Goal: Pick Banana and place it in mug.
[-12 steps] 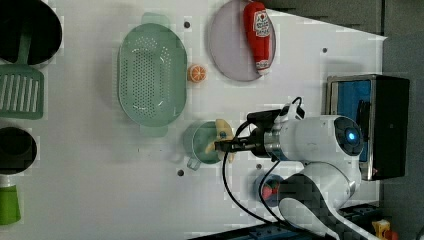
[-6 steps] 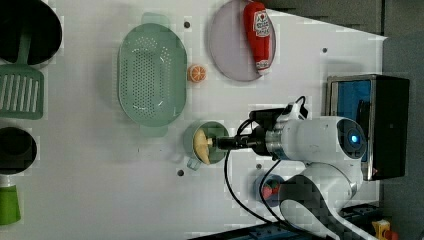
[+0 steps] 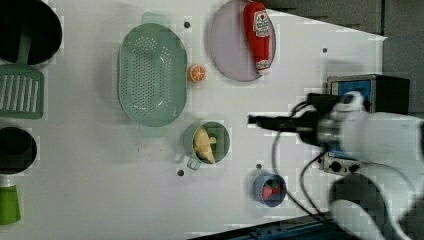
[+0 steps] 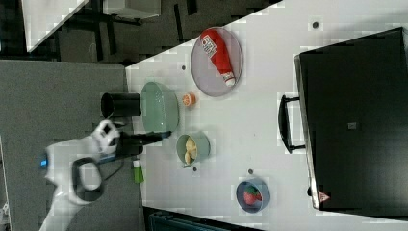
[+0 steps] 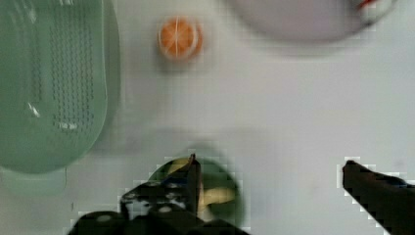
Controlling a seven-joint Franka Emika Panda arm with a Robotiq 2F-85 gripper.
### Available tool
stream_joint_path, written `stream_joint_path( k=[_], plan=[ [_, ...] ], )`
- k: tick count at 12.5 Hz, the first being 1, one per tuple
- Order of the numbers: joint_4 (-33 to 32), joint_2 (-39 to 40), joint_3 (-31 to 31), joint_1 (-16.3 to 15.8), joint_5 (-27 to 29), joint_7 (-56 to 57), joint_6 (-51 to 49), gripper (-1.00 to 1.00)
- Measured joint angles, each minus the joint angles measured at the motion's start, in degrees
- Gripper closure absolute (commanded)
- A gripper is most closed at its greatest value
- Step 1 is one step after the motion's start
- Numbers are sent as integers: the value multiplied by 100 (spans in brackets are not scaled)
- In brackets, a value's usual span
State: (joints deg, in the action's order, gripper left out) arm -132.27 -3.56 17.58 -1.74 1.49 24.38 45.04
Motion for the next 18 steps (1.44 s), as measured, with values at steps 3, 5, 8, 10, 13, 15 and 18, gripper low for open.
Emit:
stream_joint_path(
  k=[3,5,8,10,13,15,18],
  plan=[
    [515,-970,-679,11,-98,-17,-1483,-100],
    [862,-1391,-1175,18,-151,-42,-1946,-100],
    [1298,-1591,-1970,145,-269,-42,-2399,-100],
    [1466,-1521,-2373,221,-187,-260,-2763,-100],
    [1774,-1395,-2506,289,-206,-1160,-3435,-100],
    [1947,-1353,-2426,313,-166,-1504,-3615,-100],
    [1930,-1371,-2406,238,-326,-1751,-3719,-100]
  ],
)
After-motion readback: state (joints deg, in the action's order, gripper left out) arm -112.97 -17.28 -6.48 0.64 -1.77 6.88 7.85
